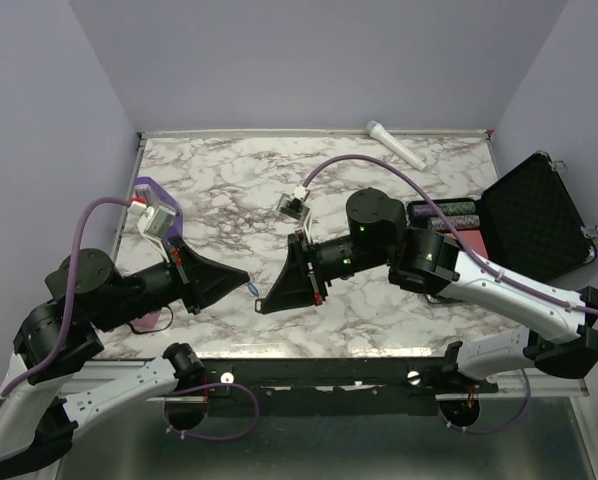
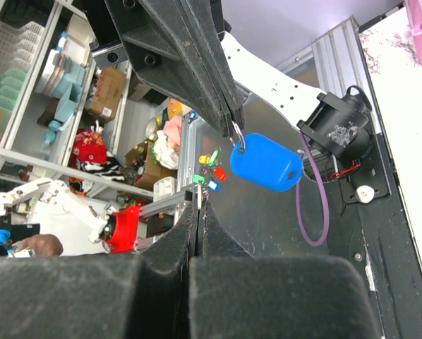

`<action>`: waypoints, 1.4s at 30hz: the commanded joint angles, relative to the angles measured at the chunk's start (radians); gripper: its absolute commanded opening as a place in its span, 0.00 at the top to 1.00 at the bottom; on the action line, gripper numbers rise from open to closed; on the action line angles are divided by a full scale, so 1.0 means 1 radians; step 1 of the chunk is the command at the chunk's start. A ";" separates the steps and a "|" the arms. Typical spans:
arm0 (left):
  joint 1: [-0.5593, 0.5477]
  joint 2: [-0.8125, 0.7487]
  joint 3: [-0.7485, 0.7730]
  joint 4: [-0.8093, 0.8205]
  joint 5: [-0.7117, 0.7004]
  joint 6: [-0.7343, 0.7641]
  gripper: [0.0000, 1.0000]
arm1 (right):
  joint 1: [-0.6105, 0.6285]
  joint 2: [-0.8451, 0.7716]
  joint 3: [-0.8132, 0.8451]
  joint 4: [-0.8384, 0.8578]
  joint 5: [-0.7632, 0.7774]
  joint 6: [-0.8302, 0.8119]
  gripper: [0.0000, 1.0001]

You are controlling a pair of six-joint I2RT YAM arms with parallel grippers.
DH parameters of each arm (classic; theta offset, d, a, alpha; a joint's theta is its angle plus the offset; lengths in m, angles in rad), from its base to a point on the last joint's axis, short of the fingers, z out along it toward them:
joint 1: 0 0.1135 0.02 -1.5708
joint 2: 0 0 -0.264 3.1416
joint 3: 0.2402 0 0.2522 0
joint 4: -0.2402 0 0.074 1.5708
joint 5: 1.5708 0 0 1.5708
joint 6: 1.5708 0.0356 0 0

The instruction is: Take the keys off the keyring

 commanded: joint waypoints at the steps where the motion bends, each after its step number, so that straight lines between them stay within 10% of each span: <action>1: 0.002 -0.023 -0.014 0.028 -0.054 -0.020 1.00 | 0.005 -0.043 -0.022 0.025 0.074 0.003 0.99; 25: 0.003 -0.178 -0.055 -0.169 -0.281 0.020 1.00 | 0.005 -0.026 0.006 -0.340 0.746 0.020 0.99; 42: 0.002 -0.428 -0.279 -0.268 -0.479 0.094 1.00 | 0.003 0.233 0.003 -0.509 0.830 0.043 0.99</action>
